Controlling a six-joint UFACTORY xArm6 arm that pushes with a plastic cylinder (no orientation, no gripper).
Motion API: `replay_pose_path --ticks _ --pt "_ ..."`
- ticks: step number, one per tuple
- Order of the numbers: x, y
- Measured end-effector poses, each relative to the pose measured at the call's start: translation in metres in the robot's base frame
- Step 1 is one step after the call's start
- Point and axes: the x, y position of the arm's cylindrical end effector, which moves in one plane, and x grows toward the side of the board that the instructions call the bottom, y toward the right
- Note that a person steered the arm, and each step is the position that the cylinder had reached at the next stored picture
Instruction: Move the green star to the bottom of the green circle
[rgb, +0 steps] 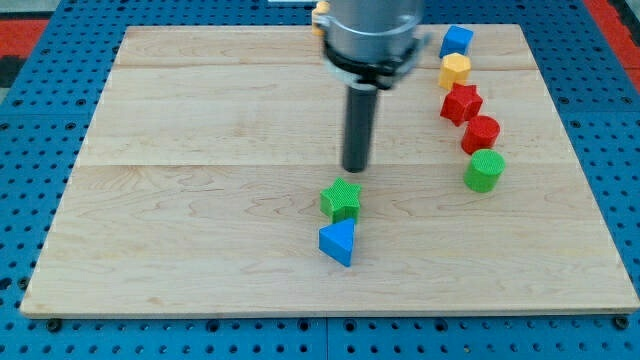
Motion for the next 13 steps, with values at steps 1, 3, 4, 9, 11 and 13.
replay_pose_path --ticks 1,3,4,9,11,13 --pt "0.025 -0.051" --pt "0.066 0.061" --pt "0.063 0.027" --pt "0.081 0.081" --pt "0.098 0.117" --pt "0.087 0.137"
